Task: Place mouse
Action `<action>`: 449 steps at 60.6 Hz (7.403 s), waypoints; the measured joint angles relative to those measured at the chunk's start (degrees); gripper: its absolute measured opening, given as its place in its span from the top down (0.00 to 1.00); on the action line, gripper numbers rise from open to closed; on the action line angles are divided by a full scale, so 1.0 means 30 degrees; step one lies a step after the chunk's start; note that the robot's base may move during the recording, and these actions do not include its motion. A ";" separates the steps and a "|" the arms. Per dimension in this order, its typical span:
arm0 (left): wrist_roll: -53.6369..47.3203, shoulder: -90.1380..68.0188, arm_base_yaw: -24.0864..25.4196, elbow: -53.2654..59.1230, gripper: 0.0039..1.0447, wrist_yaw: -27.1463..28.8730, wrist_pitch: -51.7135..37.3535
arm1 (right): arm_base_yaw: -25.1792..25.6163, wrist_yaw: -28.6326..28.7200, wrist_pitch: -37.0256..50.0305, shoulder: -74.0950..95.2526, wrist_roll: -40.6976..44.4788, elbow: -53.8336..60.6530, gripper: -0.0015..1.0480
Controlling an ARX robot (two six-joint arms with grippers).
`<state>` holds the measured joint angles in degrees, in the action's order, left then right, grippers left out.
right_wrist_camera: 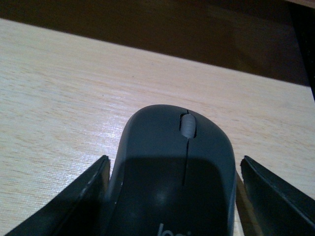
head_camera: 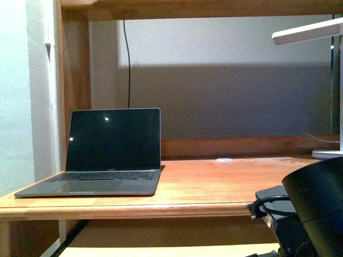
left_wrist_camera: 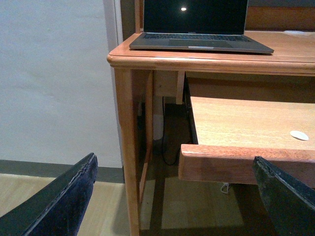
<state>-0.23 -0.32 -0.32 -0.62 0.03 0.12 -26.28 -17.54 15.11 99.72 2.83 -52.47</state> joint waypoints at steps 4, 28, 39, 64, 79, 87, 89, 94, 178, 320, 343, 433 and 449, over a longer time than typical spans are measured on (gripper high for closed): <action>0.0000 0.0000 0.0000 0.0000 0.07 0.0000 0.0000 | 0.0022 0.0109 -0.0036 0.0000 -0.0095 0.0000 0.35; 0.0000 0.0000 0.0000 0.0000 0.07 0.0000 0.0000 | 0.0401 0.0495 -0.1151 -0.1370 -0.0998 -0.0168 0.44; 0.0000 0.0000 0.0000 0.0000 0.07 0.0000 0.0000 | 0.0430 0.0641 -0.2251 -0.2820 -0.1676 -0.2499 0.44; 0.0000 0.0000 0.0000 0.0000 0.07 0.0000 0.0000 | -0.1916 -0.1195 -0.4073 0.2076 -0.1472 -1.0484 0.44; 0.0000 0.0000 0.0000 0.0000 0.07 0.0000 0.0000 | -0.2776 -0.2295 -0.5333 0.6455 -0.0772 -1.6181 0.44; 0.0000 0.0000 0.0007 0.0000 0.07 0.0000 0.0000 | -0.3009 -0.2710 -0.5880 0.8051 -0.0401 -1.8389 0.44; 0.0000 0.0000 0.0000 0.0000 0.07 0.0000 0.0000 | -0.3053 -0.2820 -0.6054 0.8466 -0.0284 -1.8935 0.44; 0.0000 0.0000 0.0000 0.0000 0.07 0.0000 0.0000 | -0.3118 -0.3045 -0.6404 0.9275 -0.0066 -1.9926 0.44; 0.0000 0.0000 0.0000 0.0000 0.07 0.0000 0.0000 | 0.7482 1.7333 0.2229 -1.2473 -0.0087 1.0193 0.07; 0.0000 0.0000 0.0007 0.0000 0.07 0.0000 0.0000 | -0.1785 0.5085 0.7235 0.3453 -0.1894 -0.2470 0.07; 0.0000 0.0000 0.0007 0.0000 0.07 0.0000 0.0000 | 0.4699 1.1759 0.4248 -0.9967 -0.2681 0.7832 0.07; 0.0007 0.0007 0.0007 0.0000 0.07 -0.0007 0.0000 | 0.8830 0.5916 -0.5085 -3.3121 -0.0991 1.7187 0.46; 0.0007 0.0007 0.0007 0.0000 0.07 -0.0007 0.0000 | 0.8830 0.5916 -0.5085 -3.3128 -0.0998 1.7187 0.06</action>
<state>-0.21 -0.30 -0.30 -0.62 0.01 0.12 0.21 0.21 -0.14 0.34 -0.16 -0.91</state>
